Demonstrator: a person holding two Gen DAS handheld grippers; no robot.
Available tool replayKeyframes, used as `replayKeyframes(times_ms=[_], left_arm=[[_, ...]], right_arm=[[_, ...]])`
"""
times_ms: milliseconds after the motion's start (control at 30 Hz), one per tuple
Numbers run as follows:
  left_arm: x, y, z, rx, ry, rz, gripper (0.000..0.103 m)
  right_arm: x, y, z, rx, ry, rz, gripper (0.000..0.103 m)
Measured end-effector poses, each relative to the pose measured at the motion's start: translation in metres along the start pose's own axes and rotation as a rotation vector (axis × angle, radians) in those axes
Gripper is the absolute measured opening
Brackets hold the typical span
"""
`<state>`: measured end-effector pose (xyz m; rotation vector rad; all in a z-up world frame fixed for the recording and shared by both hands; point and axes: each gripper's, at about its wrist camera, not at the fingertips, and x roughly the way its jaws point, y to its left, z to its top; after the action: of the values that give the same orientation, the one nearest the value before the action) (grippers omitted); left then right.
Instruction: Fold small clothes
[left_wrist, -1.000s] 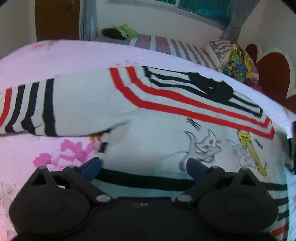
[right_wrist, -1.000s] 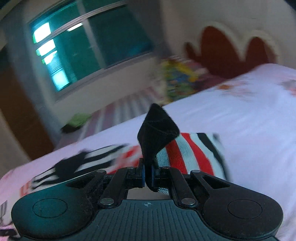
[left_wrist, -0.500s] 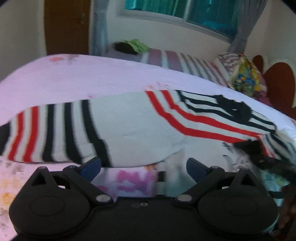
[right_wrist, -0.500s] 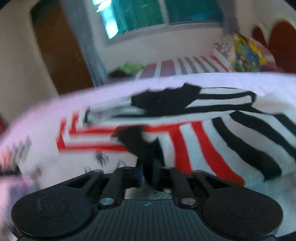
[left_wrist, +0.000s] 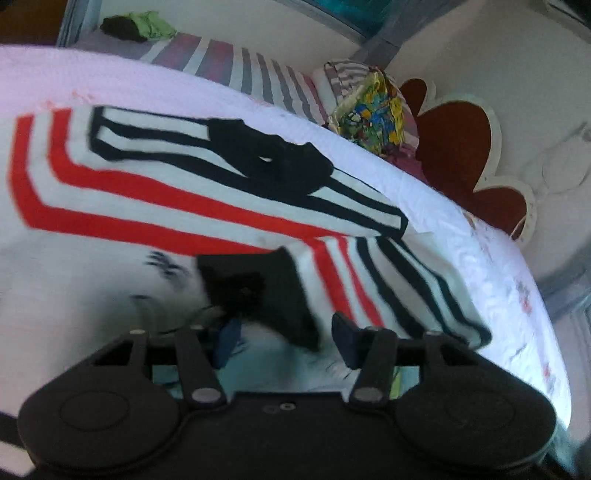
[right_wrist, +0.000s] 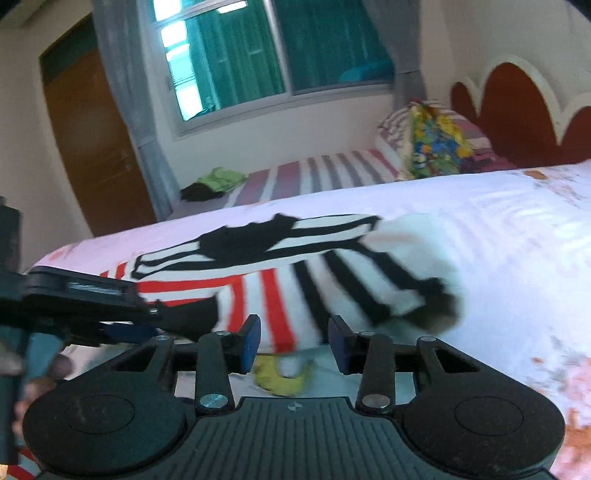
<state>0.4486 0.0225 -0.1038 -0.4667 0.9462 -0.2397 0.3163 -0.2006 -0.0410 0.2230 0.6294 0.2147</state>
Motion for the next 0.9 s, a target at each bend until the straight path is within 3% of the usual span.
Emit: replayKeyframes(times_ms=[67, 133, 300, 467, 667, 900], left_arm=[[0.014, 0.004, 0.003, -0.055, 0.017, -0.008, 0.013], [0.022, 0.008, 0.003, -0.075, 0.015, 0.009, 0.005], [0.001, 0.008, 0.013, 0.029, -0.07, 0.038, 0.005], [-0.033, 0.028, 0.021, 0.052, -0.131, 0.096, 0.005], [-0.038, 0.055, 0.016, 0.036, -0.106, 0.113, 0.005], [-0.029, 0.059, 0.008, 0.028, -0.108, 0.113, 0.005]], right_arm=[[-0.01, -0.011, -0.003, 0.021, -0.003, -0.017, 0.04], [-0.016, -0.023, -0.005, 0.054, -0.001, -0.025, 0.04], [-0.023, -0.04, -0.007, 0.117, 0.004, -0.028, 0.04], [-0.019, -0.048, -0.004, 0.196, 0.014, 0.01, 0.04], [0.006, -0.062, -0.003, 0.346, 0.043, 0.043, 0.04], [0.021, -0.086, -0.002, 0.489, 0.053, 0.037, 0.04]])
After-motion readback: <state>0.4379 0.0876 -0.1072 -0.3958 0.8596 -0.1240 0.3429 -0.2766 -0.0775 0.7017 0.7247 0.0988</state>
